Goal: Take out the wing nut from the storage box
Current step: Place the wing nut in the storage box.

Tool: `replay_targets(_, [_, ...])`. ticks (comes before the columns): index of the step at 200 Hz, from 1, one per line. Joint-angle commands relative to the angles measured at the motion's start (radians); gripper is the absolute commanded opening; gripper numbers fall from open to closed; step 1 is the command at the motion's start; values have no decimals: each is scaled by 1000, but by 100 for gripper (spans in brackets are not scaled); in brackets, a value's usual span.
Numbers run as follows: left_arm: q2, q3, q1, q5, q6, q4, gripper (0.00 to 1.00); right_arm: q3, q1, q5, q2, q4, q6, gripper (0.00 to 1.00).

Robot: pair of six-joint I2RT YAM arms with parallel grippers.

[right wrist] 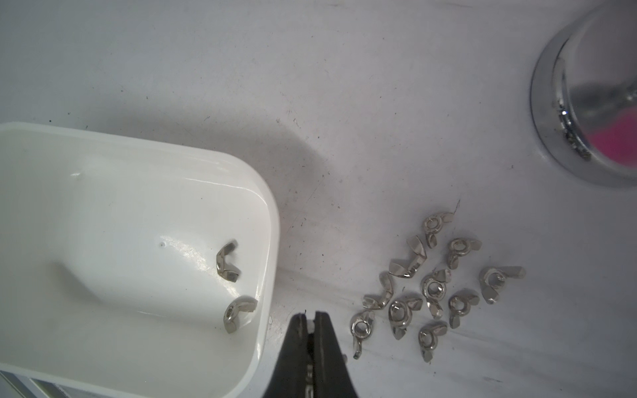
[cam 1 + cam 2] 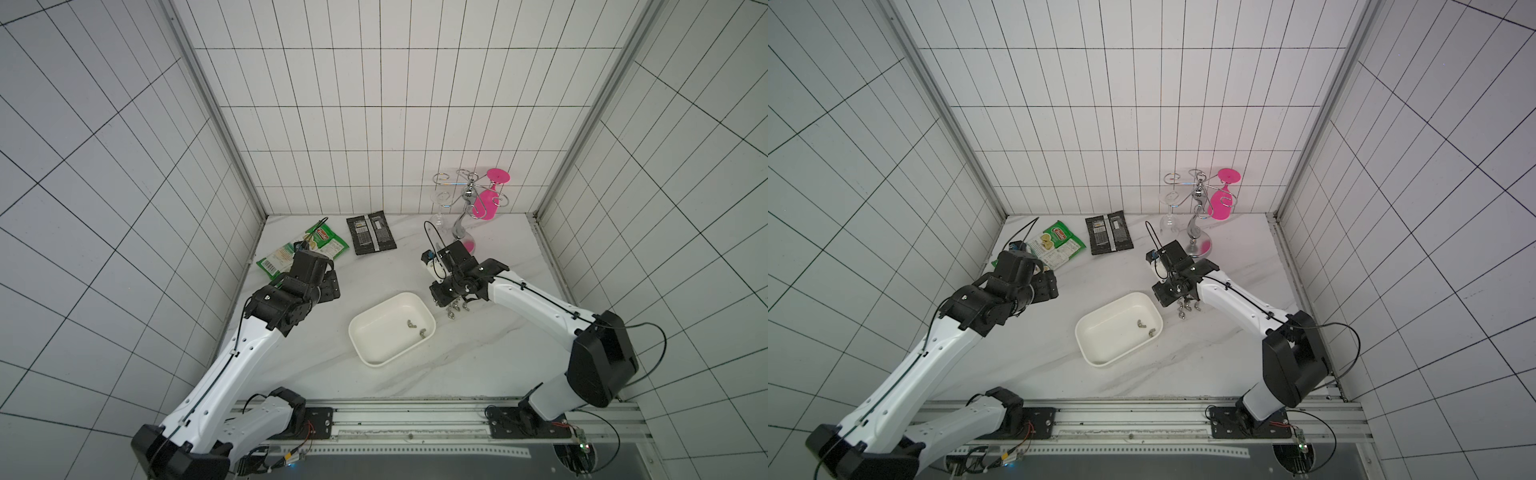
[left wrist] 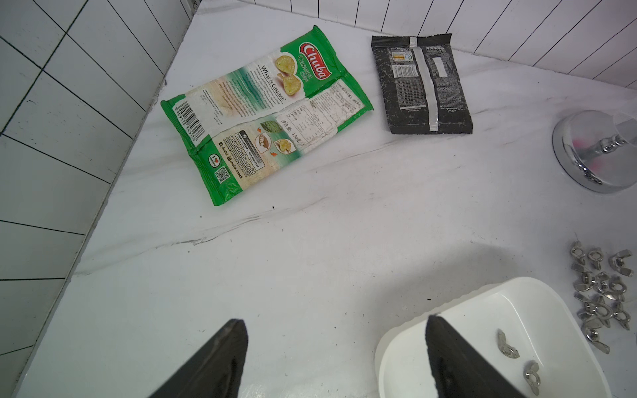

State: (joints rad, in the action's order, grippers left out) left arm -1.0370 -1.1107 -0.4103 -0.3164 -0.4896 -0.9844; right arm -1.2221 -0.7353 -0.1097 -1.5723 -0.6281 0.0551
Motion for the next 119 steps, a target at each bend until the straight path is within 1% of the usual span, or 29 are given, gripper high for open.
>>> replay_targets(1, [6, 6, 4, -7, -4, 16, 85, -64, -60, 8, -49, -12, -16, 6])
replay_targets(45, [11, 9, 7, -19, -3, 9, 85, -117, -147, 4, -182, 11, -31, 6])
replay_targets(75, [16, 9, 13, -16, -2, 7, 85, -135, -165, -2, -259, 30, -47, 6])
replay_targets(119, [14, 6, 16, -15, -1, 9, 85, -166, -187, 30, -354, 36, -54, 6])
